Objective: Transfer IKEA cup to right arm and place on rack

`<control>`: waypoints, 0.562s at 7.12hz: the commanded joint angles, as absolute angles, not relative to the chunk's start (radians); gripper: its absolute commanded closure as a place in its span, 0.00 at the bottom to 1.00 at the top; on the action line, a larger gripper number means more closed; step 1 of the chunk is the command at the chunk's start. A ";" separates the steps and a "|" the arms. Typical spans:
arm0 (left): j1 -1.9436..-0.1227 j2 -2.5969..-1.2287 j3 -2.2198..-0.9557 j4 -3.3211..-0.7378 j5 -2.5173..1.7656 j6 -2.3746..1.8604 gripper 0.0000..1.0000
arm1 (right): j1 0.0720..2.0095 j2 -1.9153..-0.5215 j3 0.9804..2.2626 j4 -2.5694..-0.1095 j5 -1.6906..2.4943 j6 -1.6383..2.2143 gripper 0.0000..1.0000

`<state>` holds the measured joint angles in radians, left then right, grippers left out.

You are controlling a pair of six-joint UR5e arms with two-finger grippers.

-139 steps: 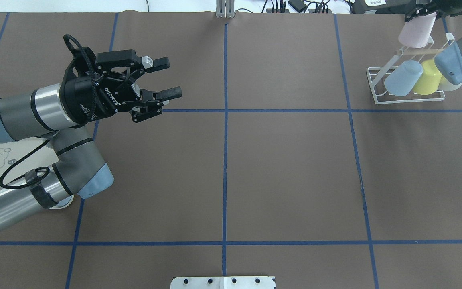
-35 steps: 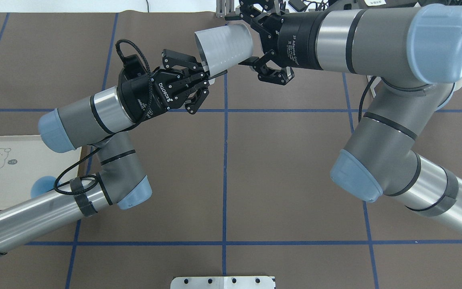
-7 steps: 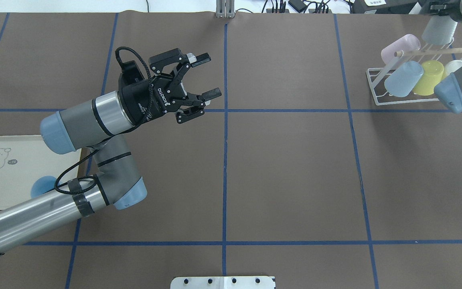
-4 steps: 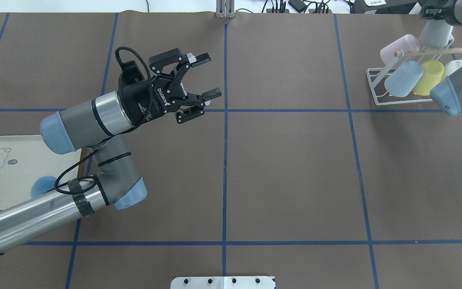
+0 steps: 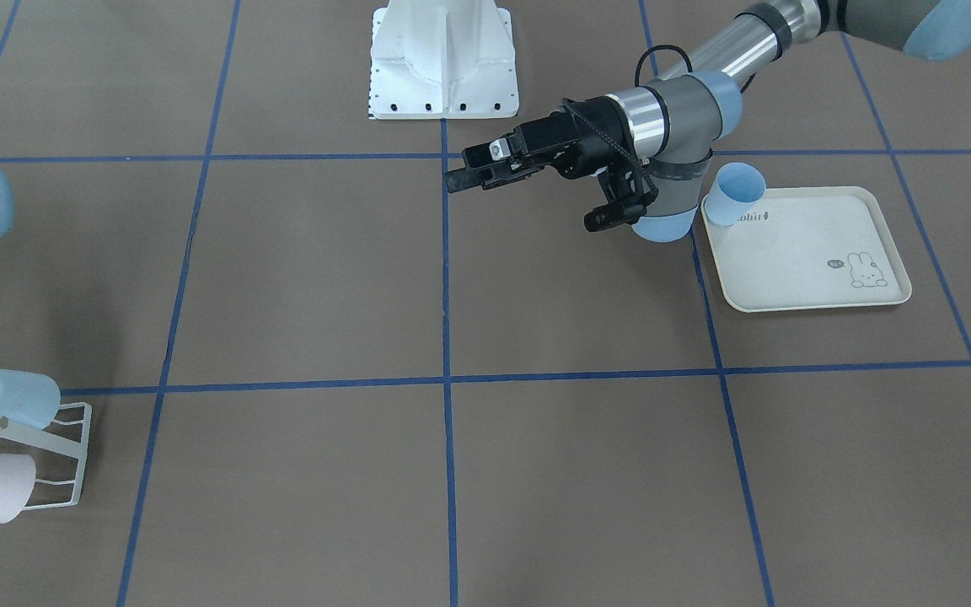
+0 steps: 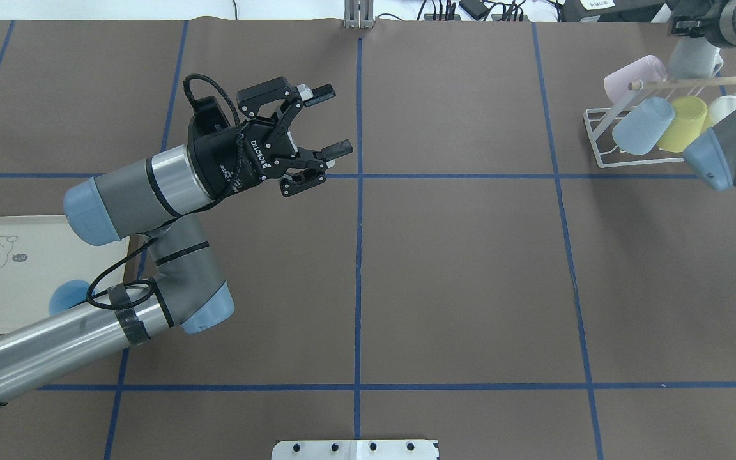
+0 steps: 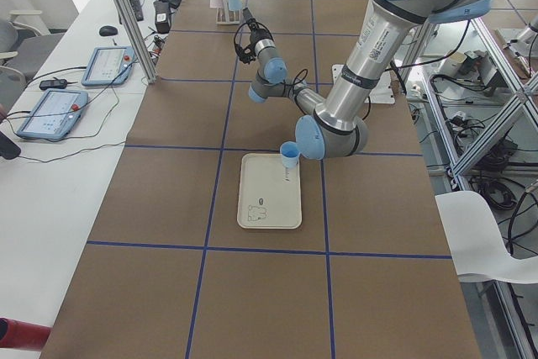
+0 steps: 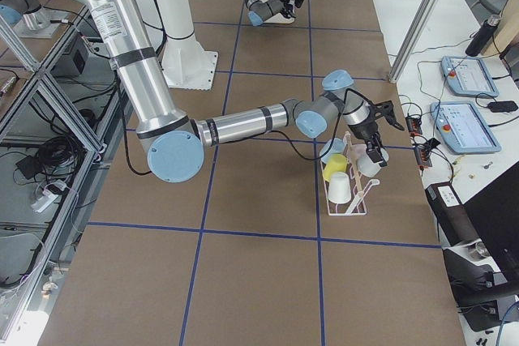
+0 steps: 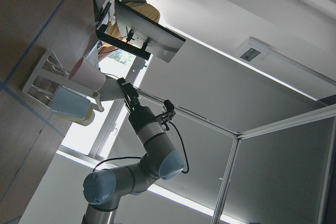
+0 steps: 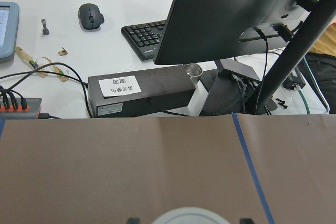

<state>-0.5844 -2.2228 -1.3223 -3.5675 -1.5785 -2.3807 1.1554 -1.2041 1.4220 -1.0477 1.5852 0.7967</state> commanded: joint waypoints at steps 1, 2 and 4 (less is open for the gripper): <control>-0.584 -2.224 -1.324 -3.568 -1.578 -2.381 0.16 | 1.147 -1.209 1.422 -1.048 1.548 0.796 1.00; -0.584 -2.224 -1.324 -3.570 -1.578 -2.381 0.16 | 1.140 -1.209 1.422 -1.048 1.542 0.796 1.00; -0.584 -2.224 -1.324 -3.571 -1.578 -2.381 0.16 | 1.134 -1.209 1.422 -1.048 1.542 0.798 1.00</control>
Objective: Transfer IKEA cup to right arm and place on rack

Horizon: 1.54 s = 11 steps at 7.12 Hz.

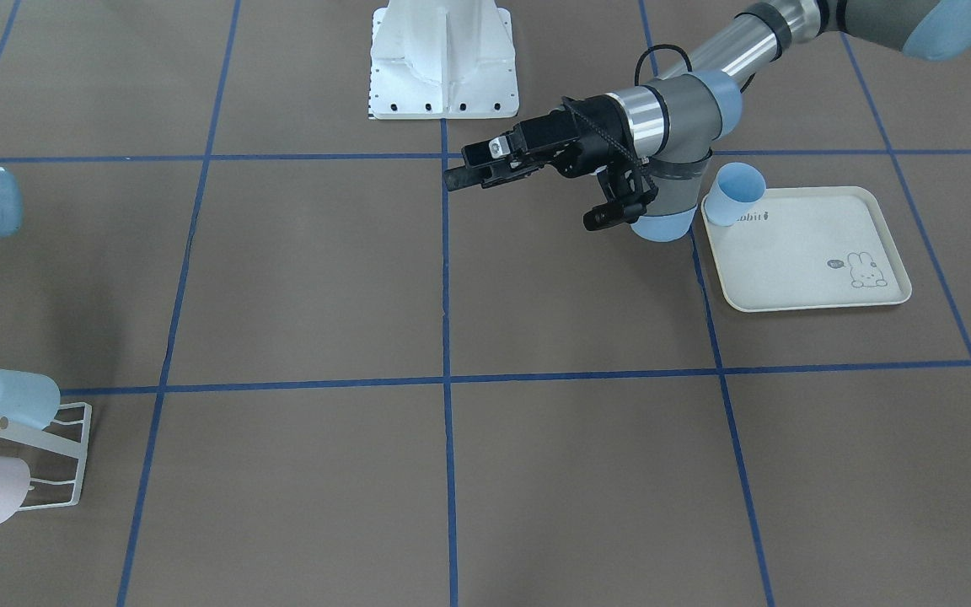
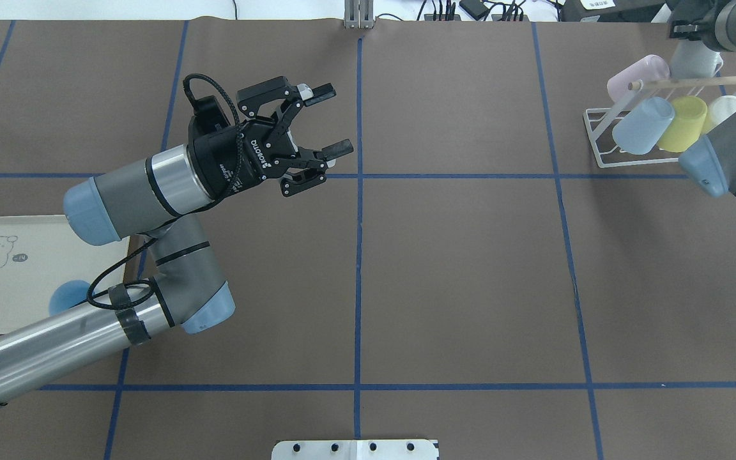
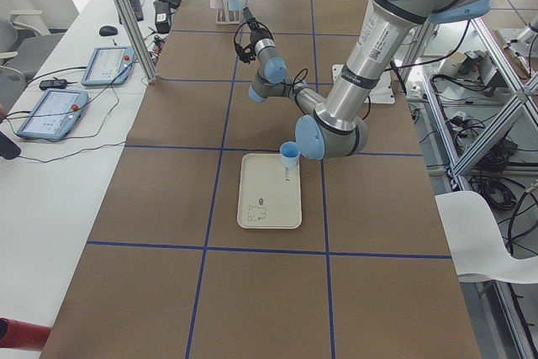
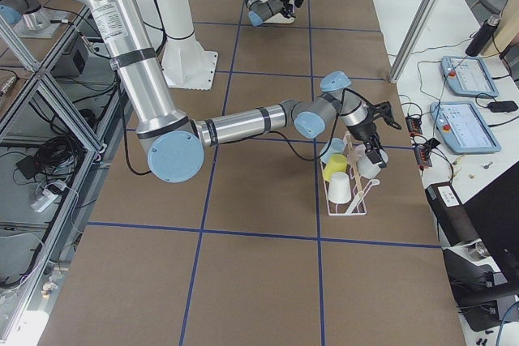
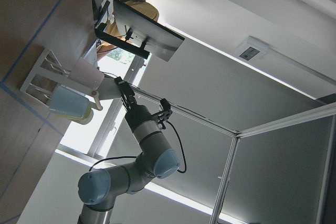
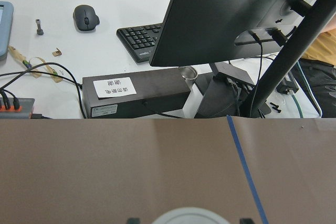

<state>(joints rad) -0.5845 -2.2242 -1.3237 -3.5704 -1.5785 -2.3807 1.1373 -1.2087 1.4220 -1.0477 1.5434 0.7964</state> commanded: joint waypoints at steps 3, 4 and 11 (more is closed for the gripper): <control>-0.584 -2.223 -1.322 -3.571 -1.578 -2.381 0.16 | 1.123 -1.206 1.424 -1.048 1.528 0.799 1.00; -0.584 -2.223 -1.322 -3.571 -1.578 -2.381 0.16 | 1.123 -1.203 1.424 -1.048 1.529 0.799 1.00; -0.584 -2.223 -1.324 -3.571 -1.578 -2.381 0.16 | 1.115 -1.229 1.424 -0.974 1.517 0.816 0.00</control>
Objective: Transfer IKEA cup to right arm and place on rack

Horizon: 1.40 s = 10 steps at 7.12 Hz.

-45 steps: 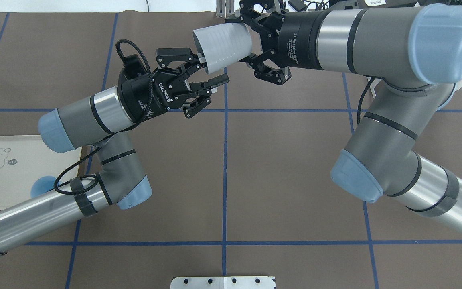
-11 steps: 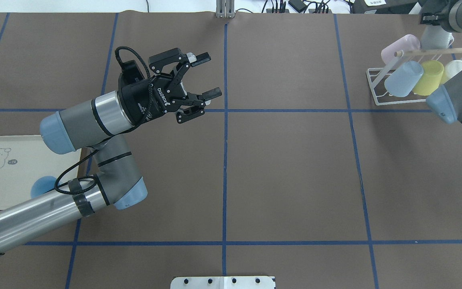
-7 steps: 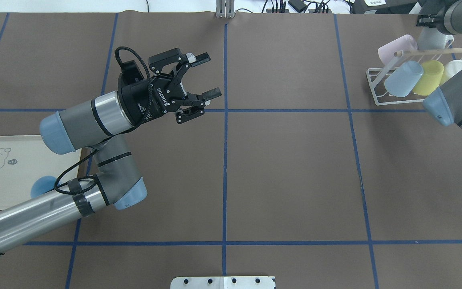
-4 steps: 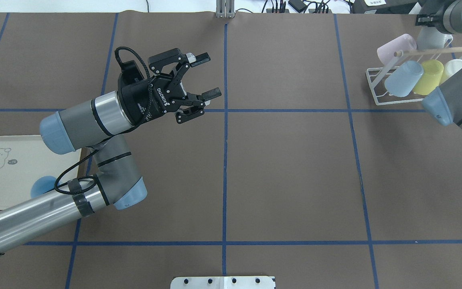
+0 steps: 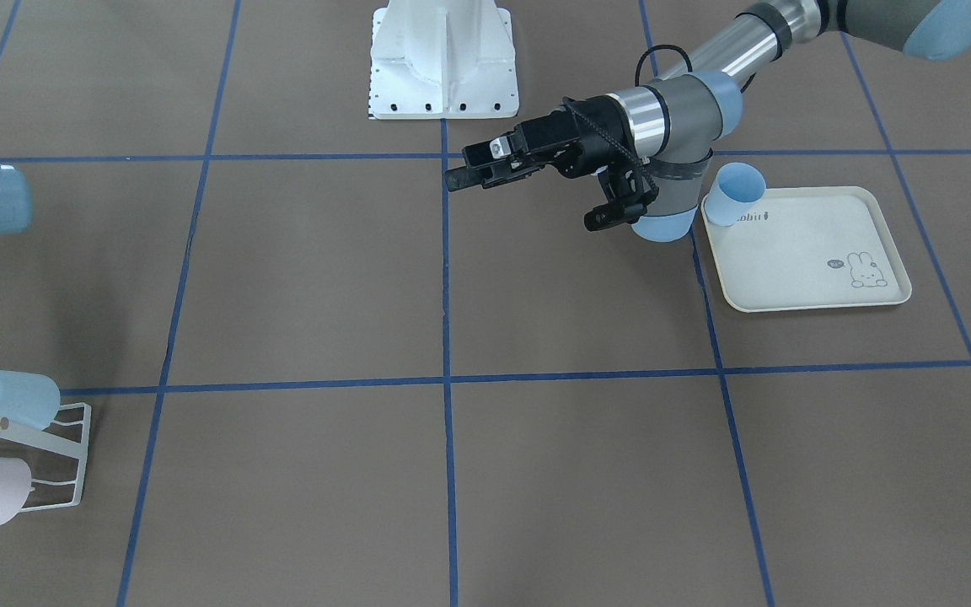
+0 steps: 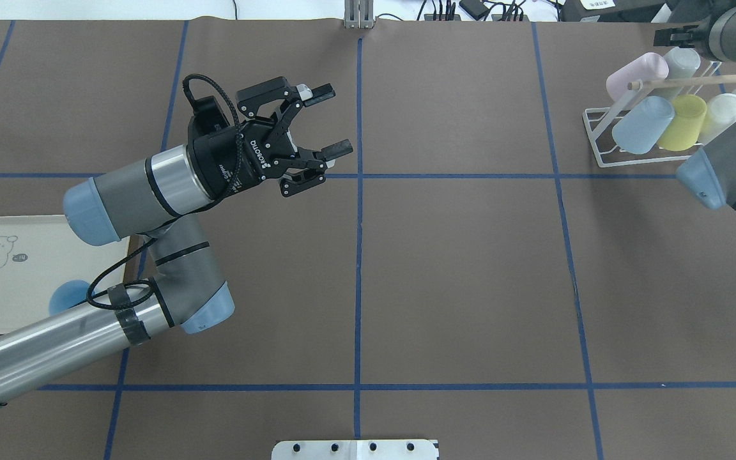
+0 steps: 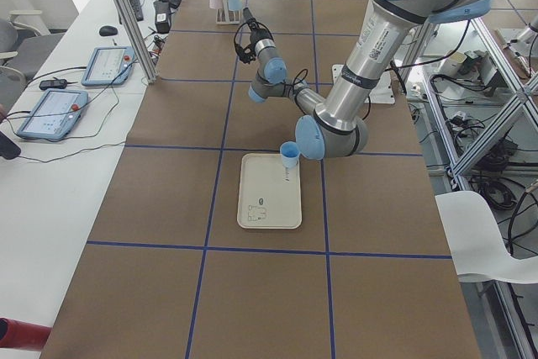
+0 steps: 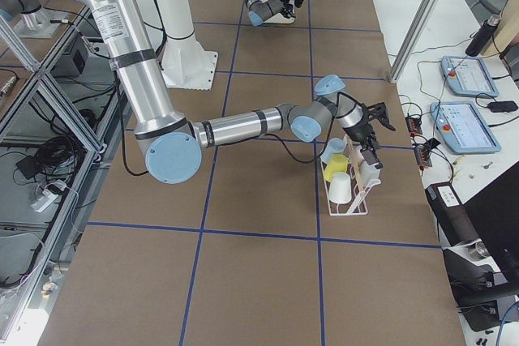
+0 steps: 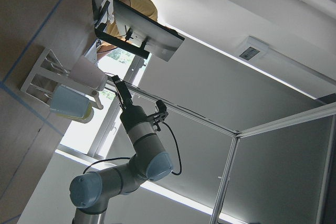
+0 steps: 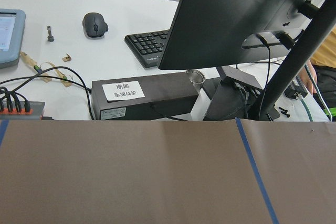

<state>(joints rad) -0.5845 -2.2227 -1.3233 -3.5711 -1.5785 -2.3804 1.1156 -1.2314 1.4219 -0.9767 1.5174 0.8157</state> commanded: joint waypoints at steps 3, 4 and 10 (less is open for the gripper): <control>-0.598 -2.221 -1.325 -3.554 -1.583 -2.243 0.16 | 1.109 -1.213 1.527 -0.997 1.546 0.825 0.00; -0.613 -2.208 -1.325 -3.536 -1.583 -2.194 0.16 | 1.089 -1.236 1.605 -1.003 1.586 0.895 0.00; -0.912 -2.019 -1.366 -3.199 -1.971 -1.611 0.17 | 0.730 -1.224 1.974 -1.252 1.529 1.362 0.00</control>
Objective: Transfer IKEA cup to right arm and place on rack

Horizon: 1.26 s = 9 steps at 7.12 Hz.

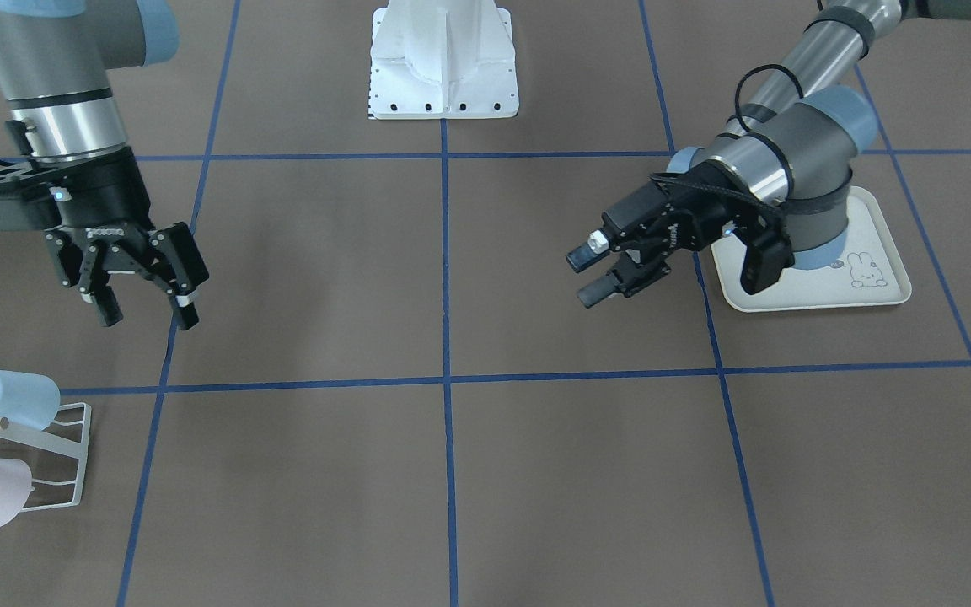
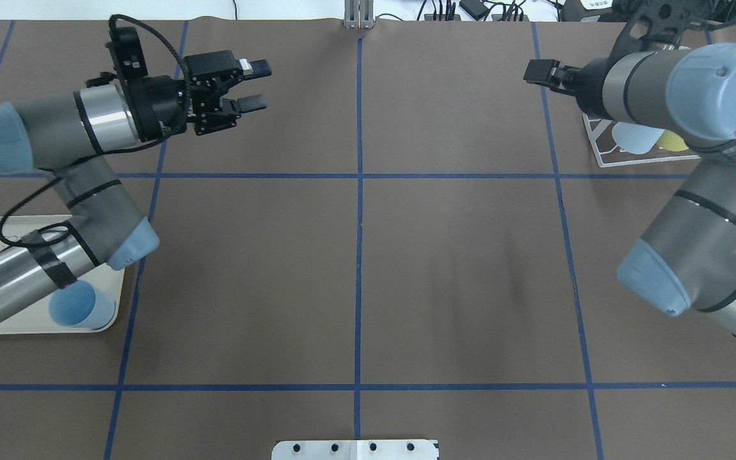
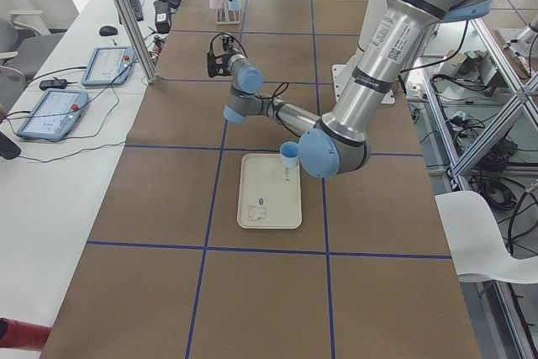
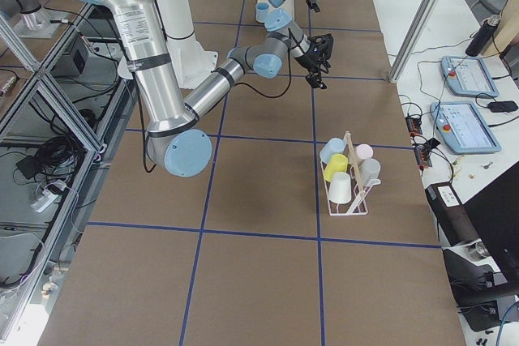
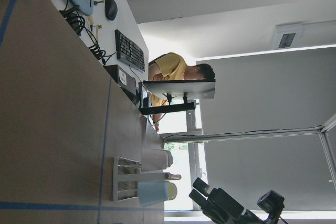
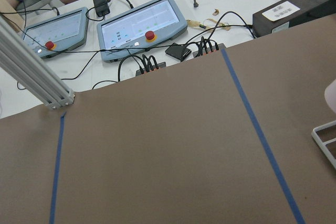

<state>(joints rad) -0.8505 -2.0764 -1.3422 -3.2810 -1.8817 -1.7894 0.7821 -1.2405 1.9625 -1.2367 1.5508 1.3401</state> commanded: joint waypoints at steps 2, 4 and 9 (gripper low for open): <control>-1.001 -1.846 -1.484 -3.037 -1.994 -1.313 0.21 | 0.706 -1.213 1.971 -1.249 1.537 1.368 0.00; -1.009 -1.723 -1.676 -2.673 -1.982 -1.028 0.21 | 0.684 -1.200 1.968 -1.249 1.536 1.399 0.00; -0.916 -1.429 -1.996 -2.183 -2.061 -0.865 0.15 | 0.677 -1.200 1.968 -1.244 1.536 1.401 0.00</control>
